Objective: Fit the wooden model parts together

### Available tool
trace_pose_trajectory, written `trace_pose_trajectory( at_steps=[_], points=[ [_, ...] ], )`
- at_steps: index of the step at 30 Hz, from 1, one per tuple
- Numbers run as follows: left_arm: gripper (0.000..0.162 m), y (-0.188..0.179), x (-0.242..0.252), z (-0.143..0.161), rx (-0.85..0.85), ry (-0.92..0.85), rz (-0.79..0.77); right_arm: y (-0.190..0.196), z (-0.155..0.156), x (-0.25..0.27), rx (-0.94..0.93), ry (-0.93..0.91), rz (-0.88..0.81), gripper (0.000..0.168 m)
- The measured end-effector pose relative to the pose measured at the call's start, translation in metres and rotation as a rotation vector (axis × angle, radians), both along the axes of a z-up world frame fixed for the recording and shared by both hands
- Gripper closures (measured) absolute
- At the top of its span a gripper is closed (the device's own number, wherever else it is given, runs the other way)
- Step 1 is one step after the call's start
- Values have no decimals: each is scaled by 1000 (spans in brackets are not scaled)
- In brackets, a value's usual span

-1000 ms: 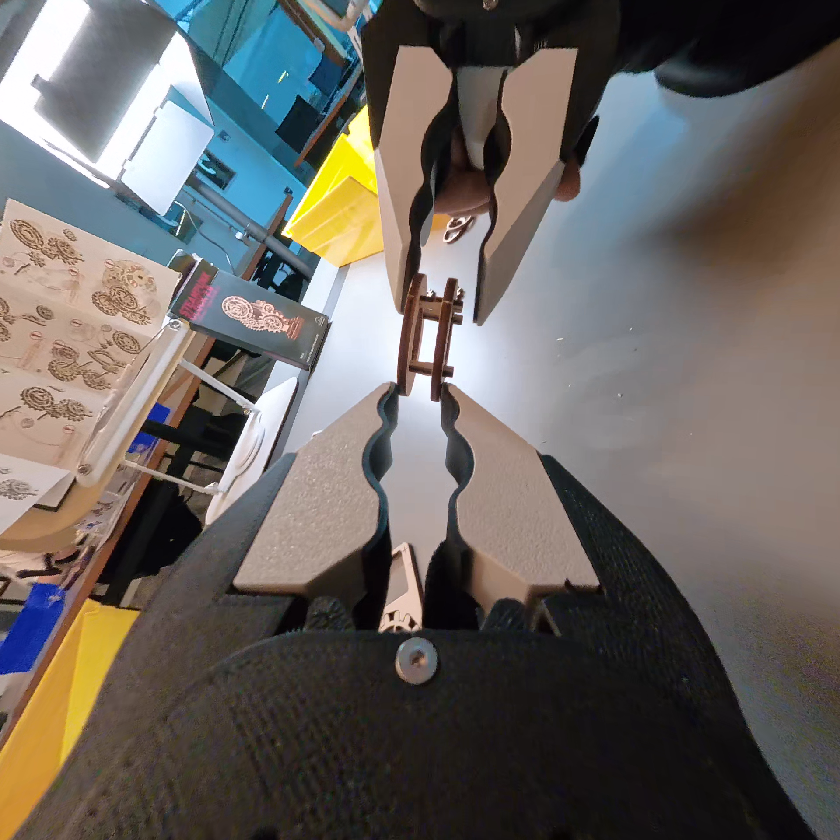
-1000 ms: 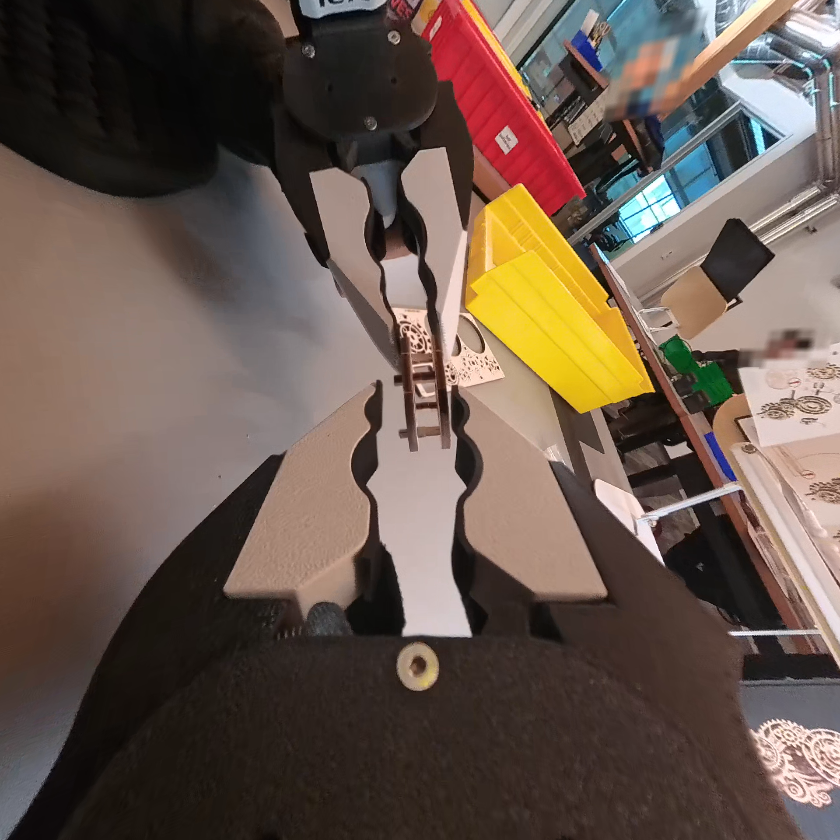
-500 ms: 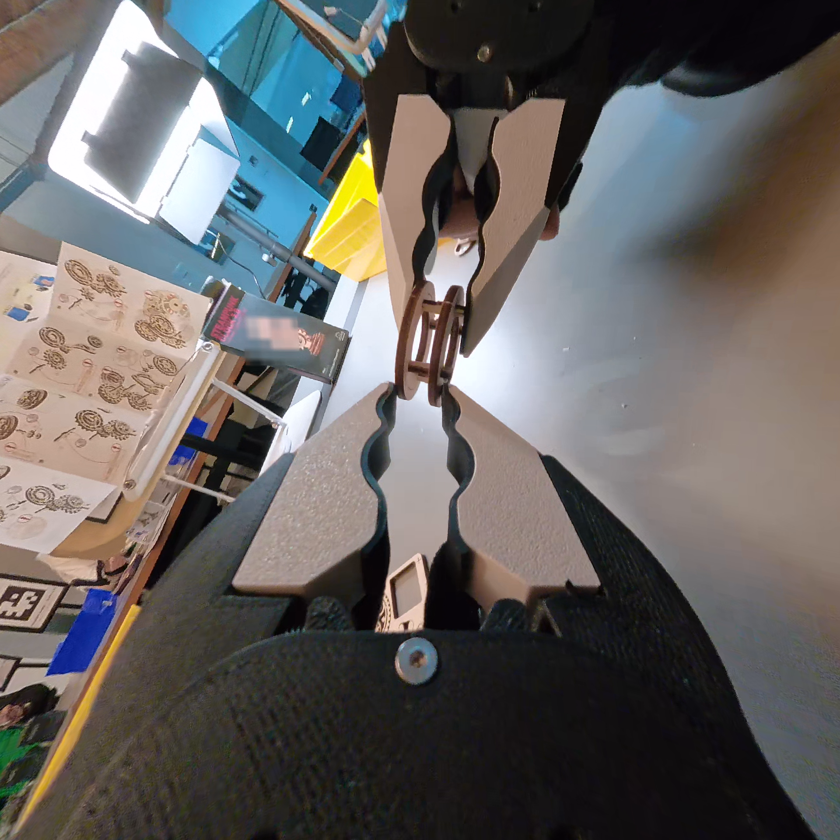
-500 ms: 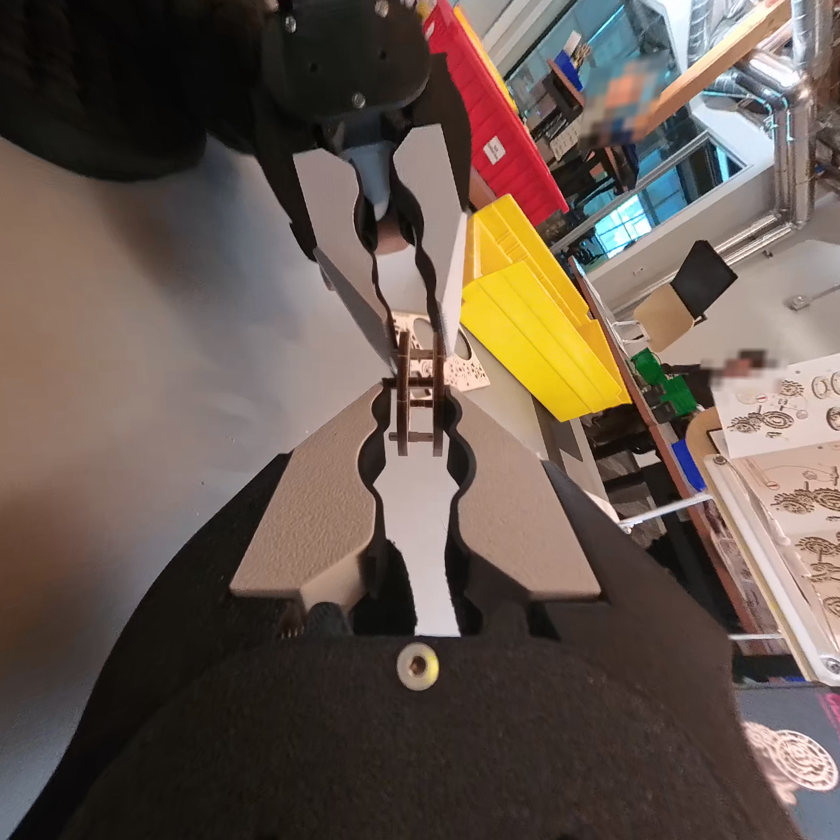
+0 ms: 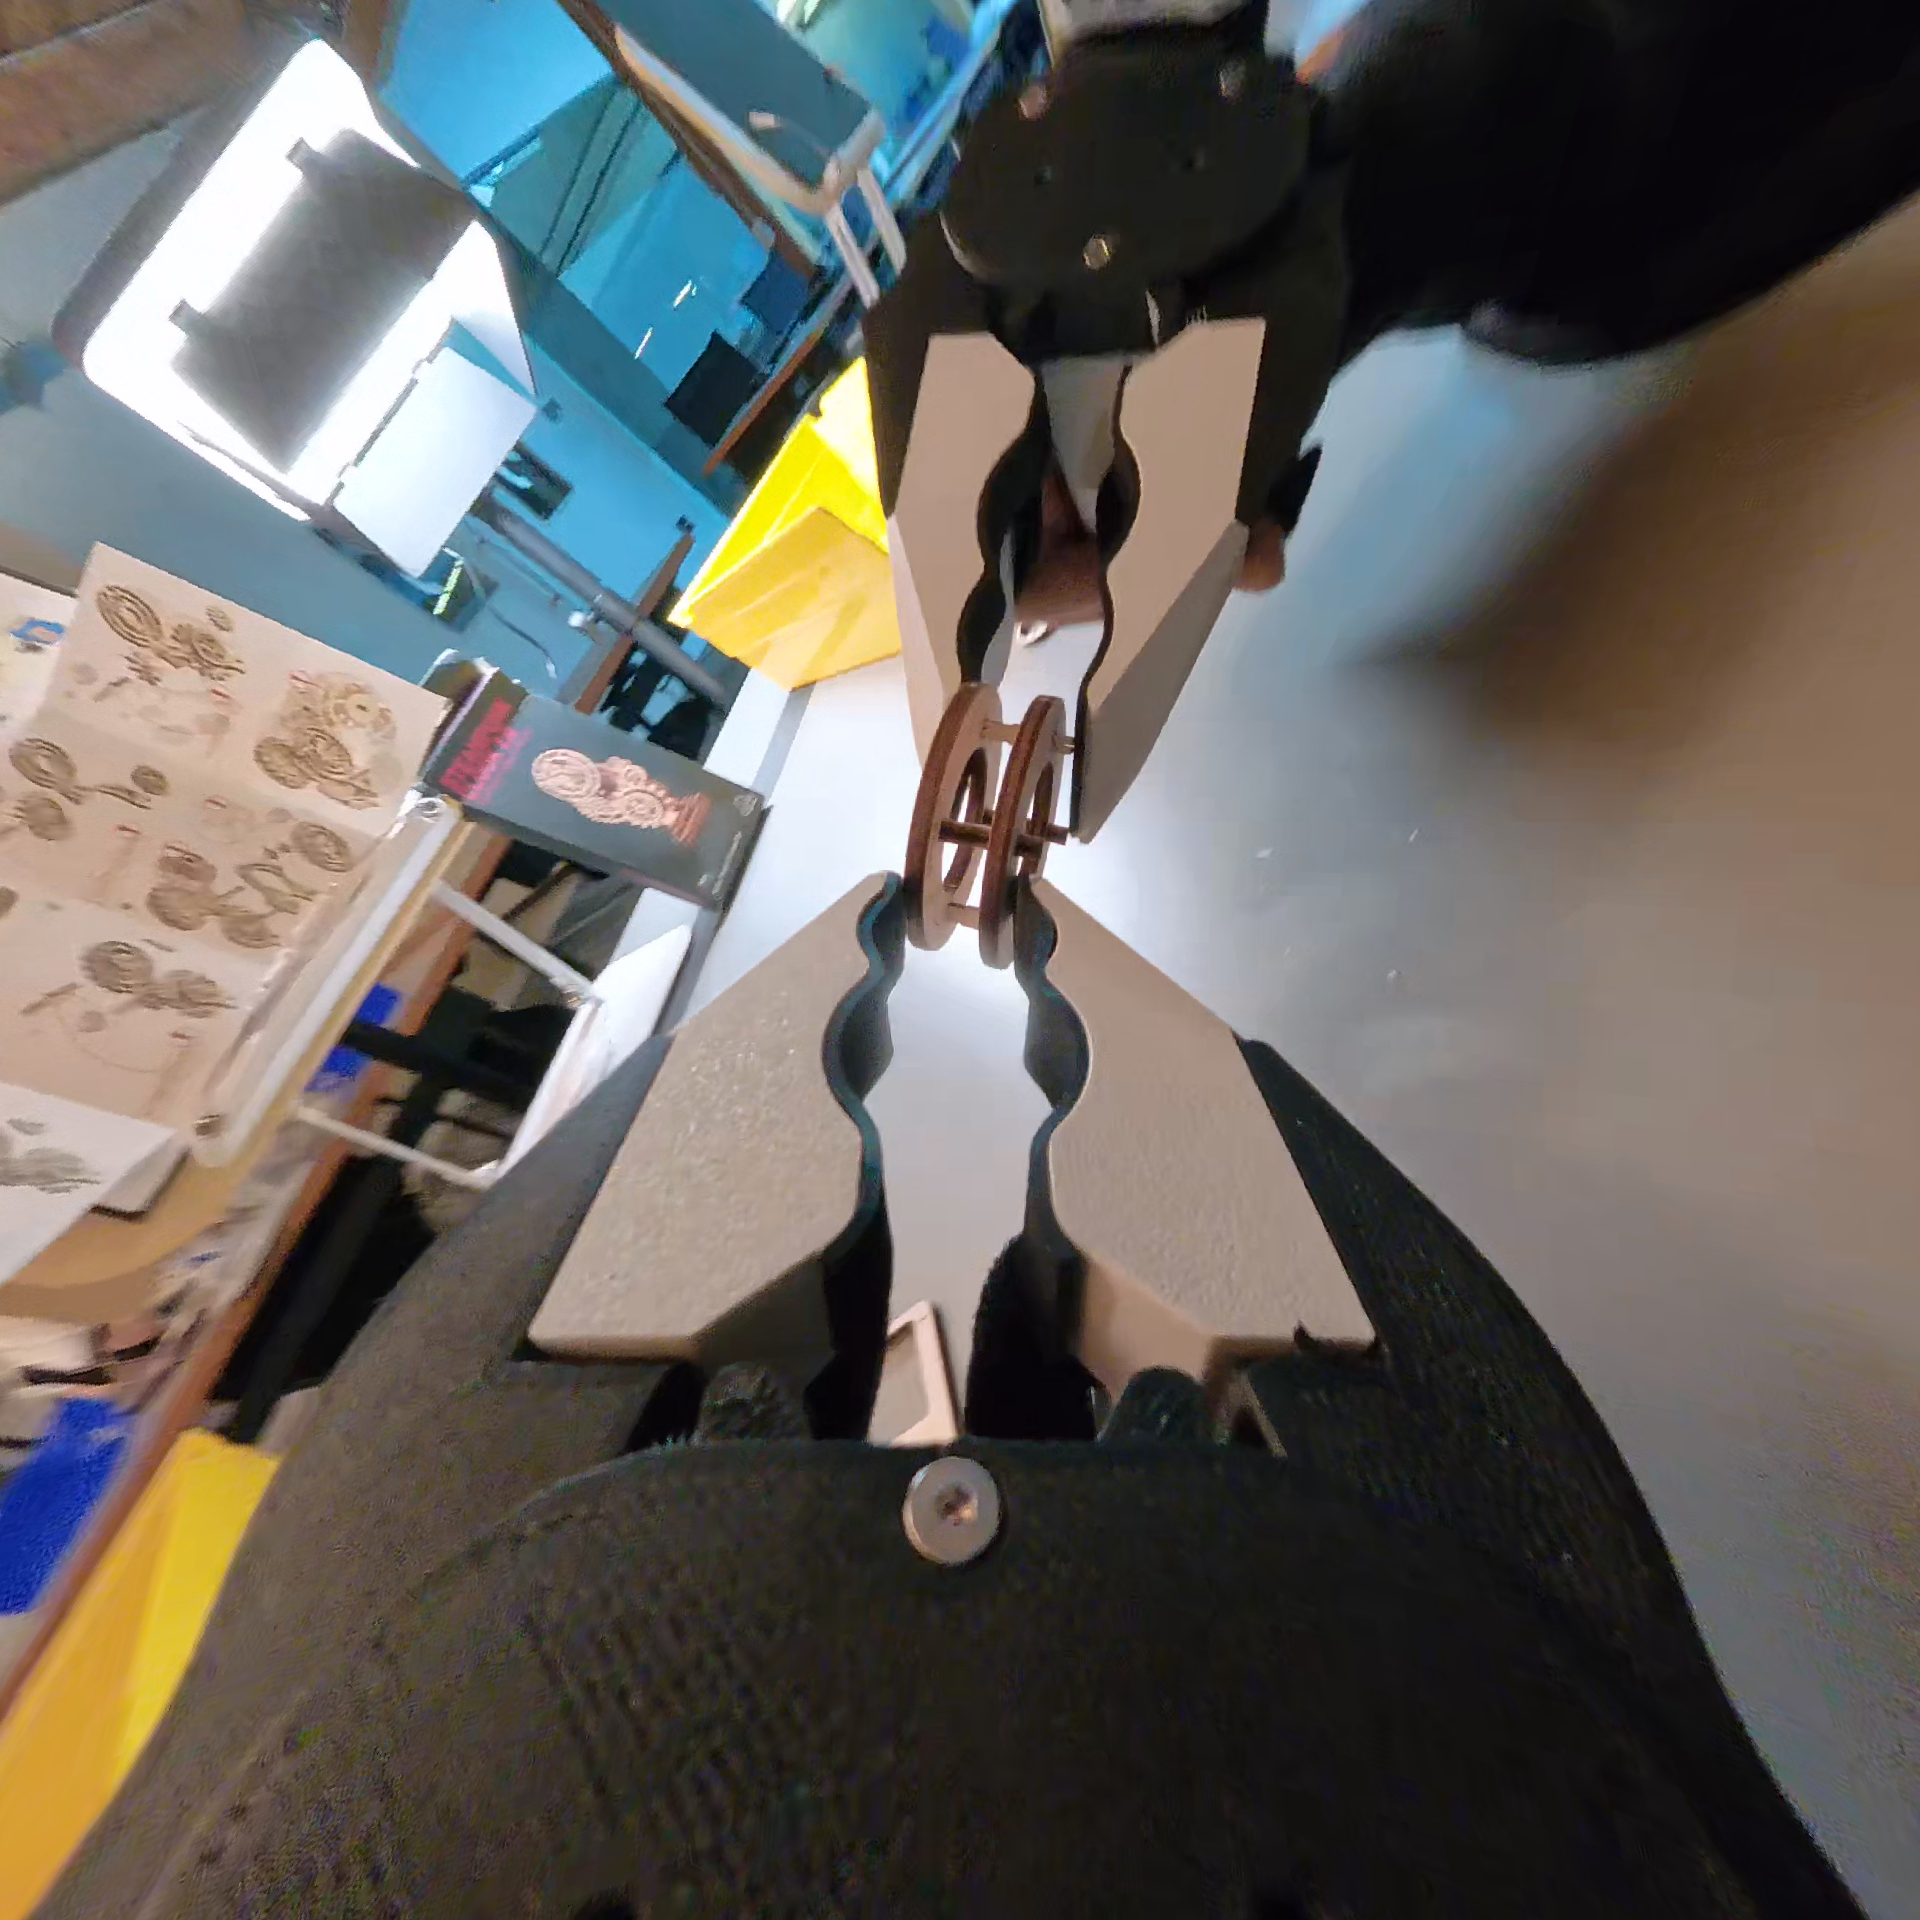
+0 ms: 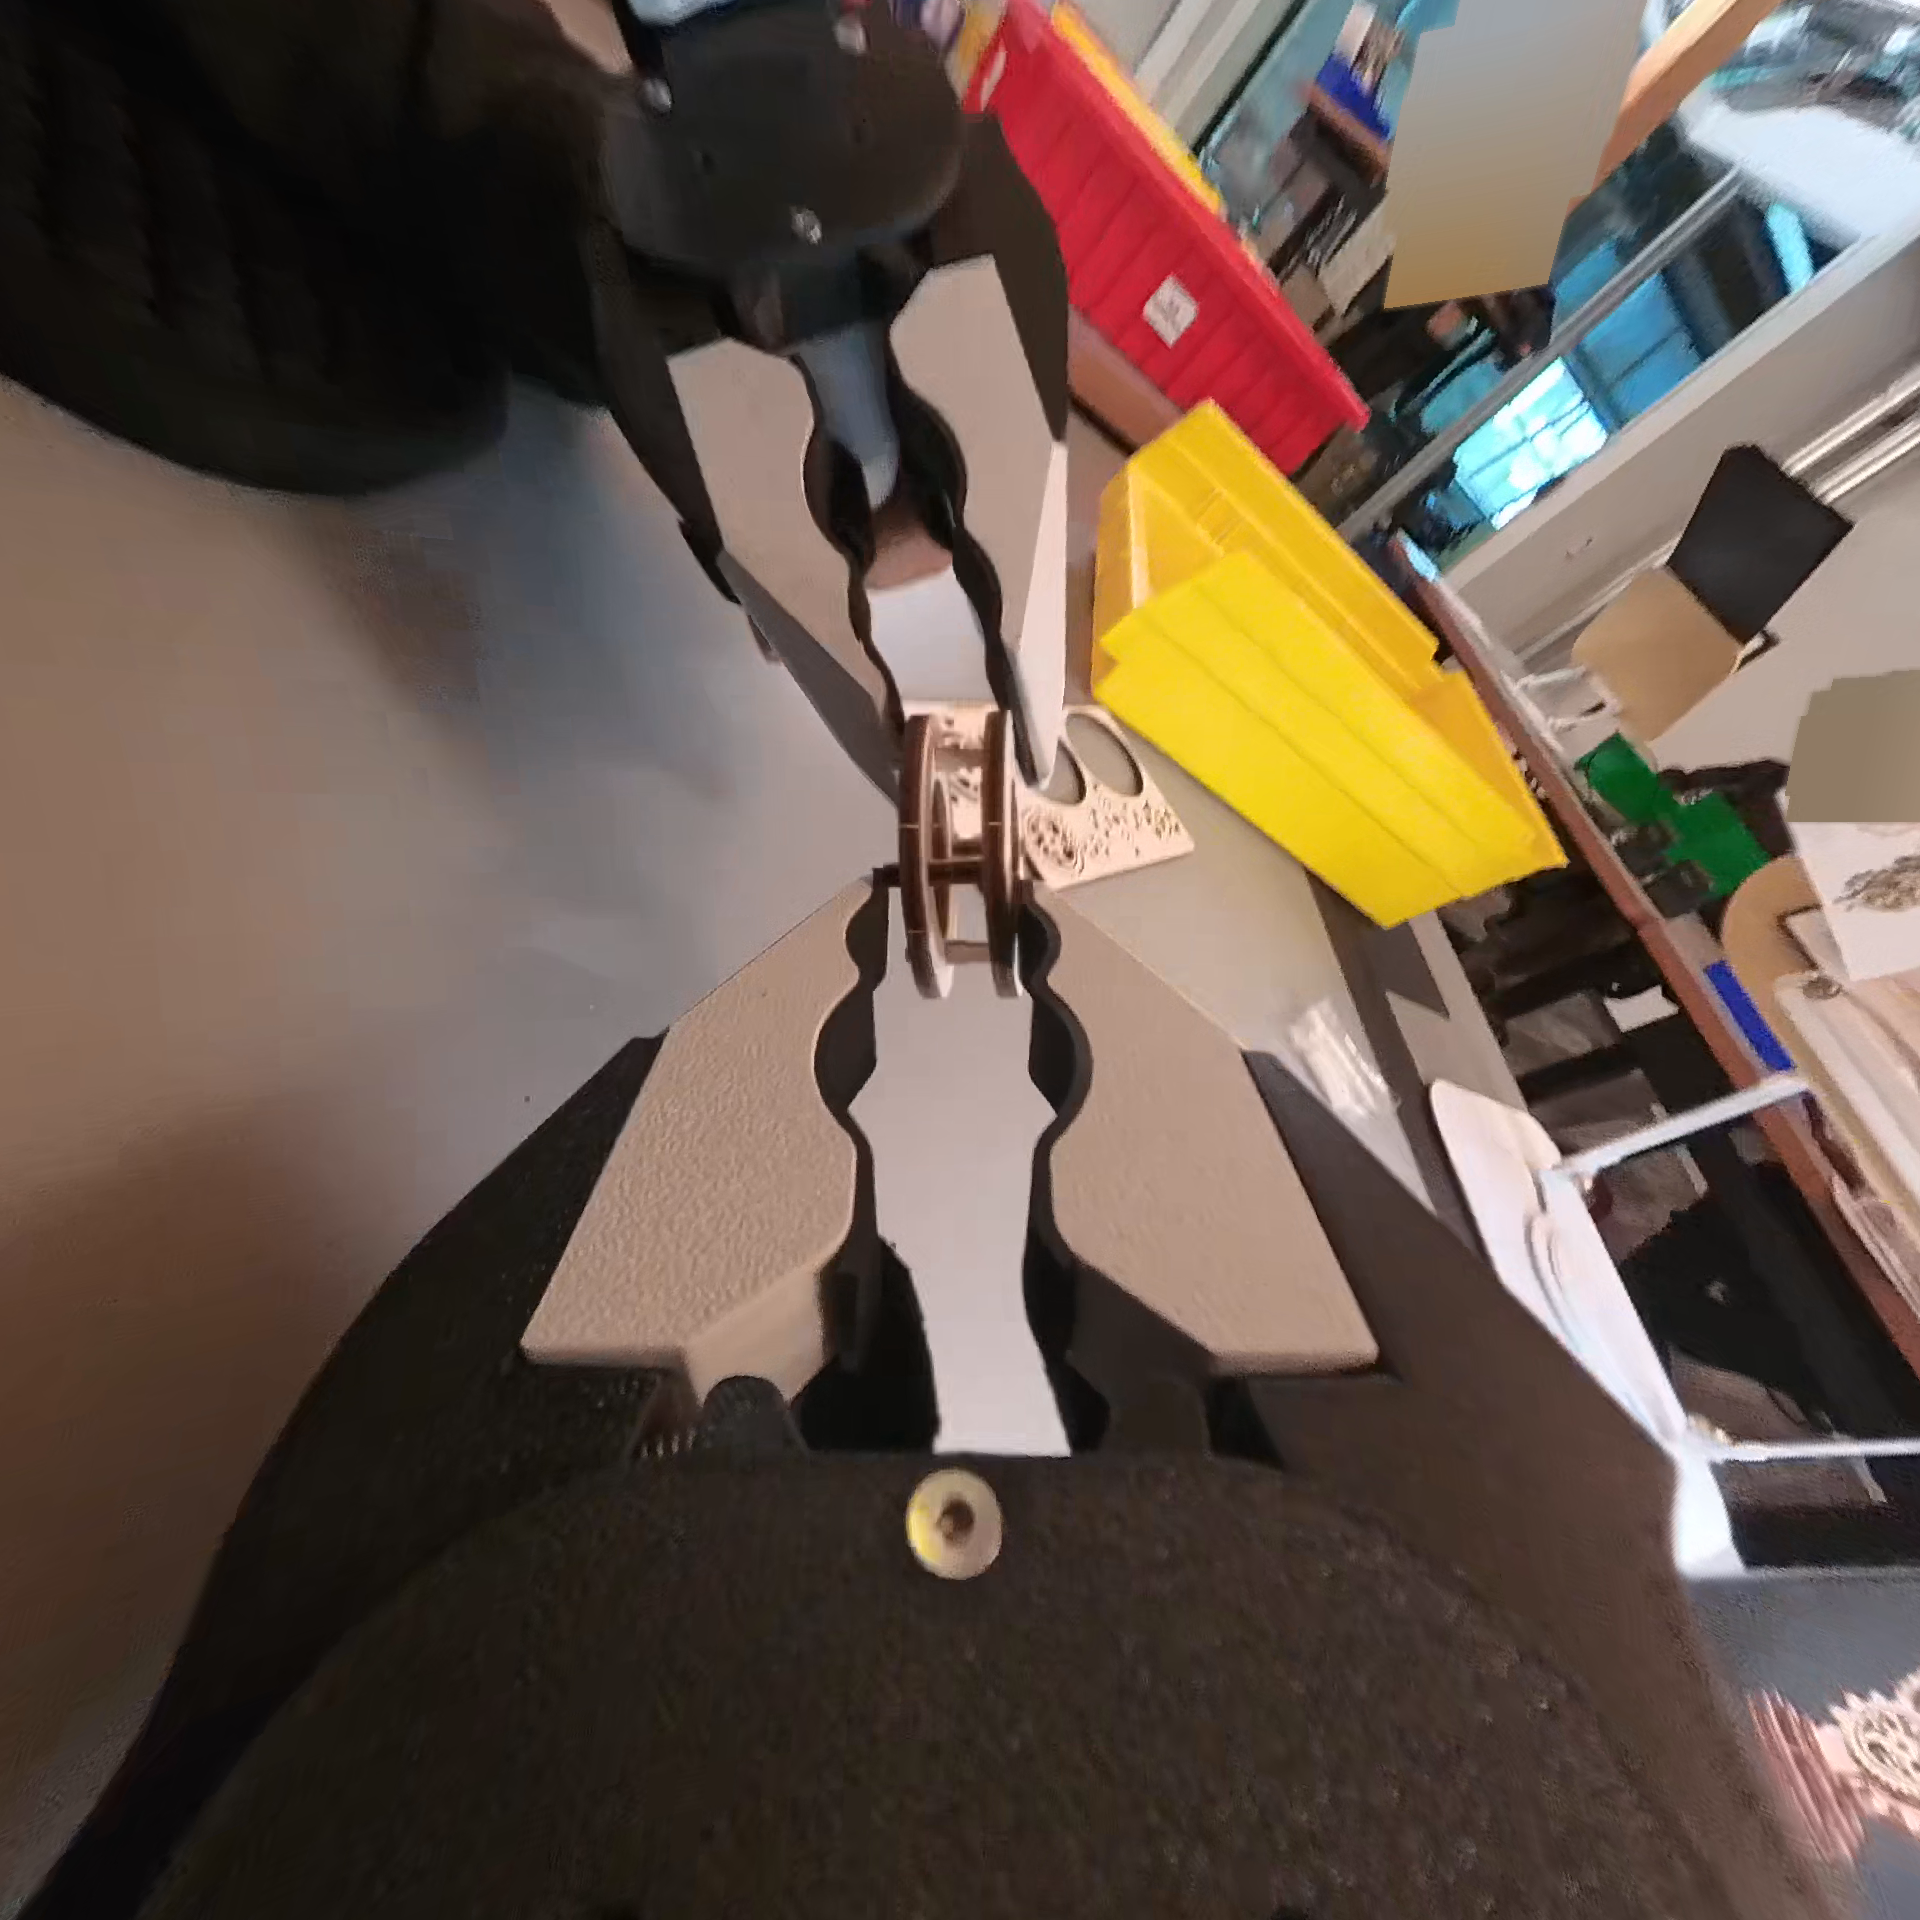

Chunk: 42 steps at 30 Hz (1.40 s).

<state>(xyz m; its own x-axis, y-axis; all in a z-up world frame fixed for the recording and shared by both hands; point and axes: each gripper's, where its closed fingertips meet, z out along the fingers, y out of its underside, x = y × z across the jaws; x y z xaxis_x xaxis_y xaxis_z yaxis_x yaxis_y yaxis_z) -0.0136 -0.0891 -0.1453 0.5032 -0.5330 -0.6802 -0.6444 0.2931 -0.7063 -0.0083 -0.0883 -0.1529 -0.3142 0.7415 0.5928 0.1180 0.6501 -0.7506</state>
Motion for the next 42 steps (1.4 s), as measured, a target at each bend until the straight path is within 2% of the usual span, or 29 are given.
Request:
trace_pose_trajectory(
  at_steps=[5, 8, 10, 15, 22, 31, 38, 41, 42],
  points=[
    [142, 11, -5, -17, 98, 245, 92, -3, -1, -1, 58, -43, -18, 143],
    [142, 13, -1, -22, 71, 262, 106, 4, -15, -3, 152, -101, -76, 150],
    [142, 15, 0, -25, 21, 248, 119, 6, -17, -3, 149, -107, -82, 151],
    [143, 15, 2, -30, -190, 120, 134, 11, -22, -5, 59, -135, -107, 152],
    [143, 13, 2, -39, -310, 102, 155, 7, -29, -7, -19, -184, -100, 153],
    [143, 8, 6, -40, -465, -38, 133, 1, -30, -4, -269, -220, -14, 153],
    [143, 3, 11, -25, -543, -237, 46, -4, -11, 0, -520, -196, 77, 153],
    [143, -1, 14, -6, -520, -396, -54, -6, 5, 2, -632, -141, 127, 153],
    [138, -3, 15, -1, -554, -467, -88, -7, 9, 3, -666, -126, 139, 153]
  ],
)
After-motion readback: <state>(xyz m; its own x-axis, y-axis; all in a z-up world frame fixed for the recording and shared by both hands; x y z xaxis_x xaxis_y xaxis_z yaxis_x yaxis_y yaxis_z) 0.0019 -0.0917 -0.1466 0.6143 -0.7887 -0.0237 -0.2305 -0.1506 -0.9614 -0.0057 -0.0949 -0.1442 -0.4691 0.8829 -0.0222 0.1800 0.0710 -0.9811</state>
